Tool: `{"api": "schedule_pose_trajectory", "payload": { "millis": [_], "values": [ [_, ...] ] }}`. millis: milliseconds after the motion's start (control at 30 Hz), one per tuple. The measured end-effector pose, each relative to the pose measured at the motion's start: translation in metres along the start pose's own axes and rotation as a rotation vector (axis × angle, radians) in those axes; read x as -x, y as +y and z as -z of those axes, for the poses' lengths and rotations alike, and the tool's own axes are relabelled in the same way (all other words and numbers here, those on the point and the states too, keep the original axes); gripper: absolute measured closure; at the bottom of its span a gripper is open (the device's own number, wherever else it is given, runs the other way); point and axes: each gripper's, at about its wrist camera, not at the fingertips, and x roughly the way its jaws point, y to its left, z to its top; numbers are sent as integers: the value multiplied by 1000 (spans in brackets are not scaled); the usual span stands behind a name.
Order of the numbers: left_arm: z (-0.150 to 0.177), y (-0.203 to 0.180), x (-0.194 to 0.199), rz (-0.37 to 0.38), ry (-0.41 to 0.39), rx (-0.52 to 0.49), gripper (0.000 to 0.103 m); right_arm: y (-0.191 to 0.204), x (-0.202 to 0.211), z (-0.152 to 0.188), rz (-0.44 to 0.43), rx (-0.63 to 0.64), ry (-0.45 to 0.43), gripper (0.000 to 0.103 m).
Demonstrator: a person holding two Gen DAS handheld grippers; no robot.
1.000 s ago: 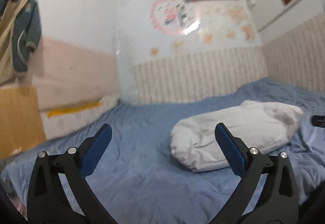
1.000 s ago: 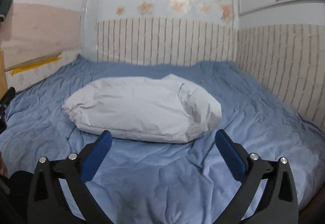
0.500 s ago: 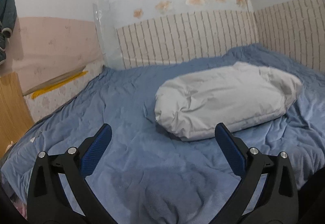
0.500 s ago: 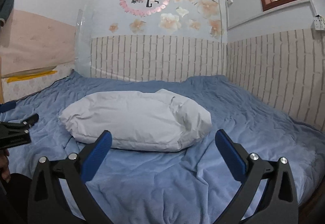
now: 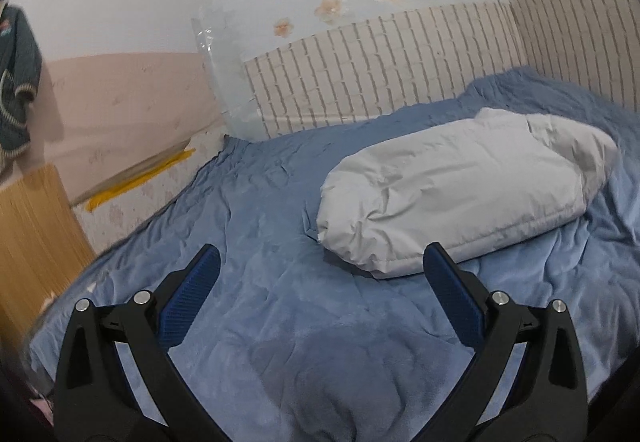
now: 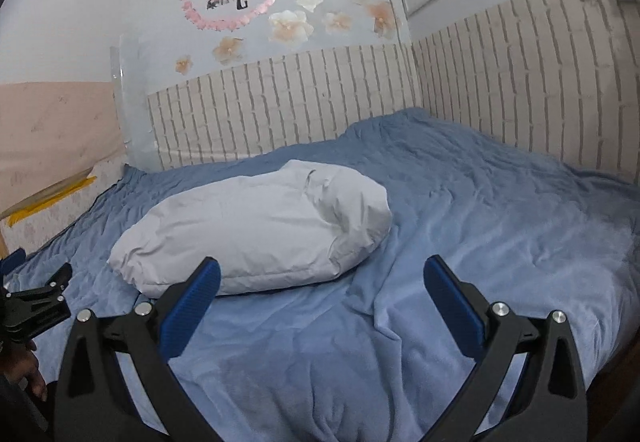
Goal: Fold large clothes
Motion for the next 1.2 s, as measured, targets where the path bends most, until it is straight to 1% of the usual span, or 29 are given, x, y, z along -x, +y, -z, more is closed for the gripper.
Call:
{"api": "schedule_pose_trajectory", "payload": {
  "millis": [100,167,300,367,467,533,700,833,1033,1133,1200],
  "values": [
    [-1,-6,4,3,-14,-28,3,6,2,1,3,48,-12,1],
    [-1,-4,7,5,-21,-17,3,5,1,2,1,49,-12,1],
    [-1,9,4,-3,-1,46,3,-7,-3,1,-24,-8,3,1],
    [1,18,2,-2,16,93,3,-16,-8,1,-26,-61,20,1],
    [6,32,4,-2,6,147,3,-15,-17,0,-16,-74,53,1],
    [7,37,6,7,-1,163,3,-6,-20,-1,-8,-37,66,1],
    [9,43,4,56,4,167,3,11,-23,-1,13,41,82,1],
    [13,59,6,73,-12,243,3,15,-23,-1,27,64,84,1],
    [19,78,-3,94,11,342,3,26,-21,-2,59,117,74,1],
    [18,74,0,74,2,330,3,39,-20,-1,83,180,64,1],
    [16,66,5,58,-19,289,3,52,-20,1,100,243,58,1]
  ]
}}
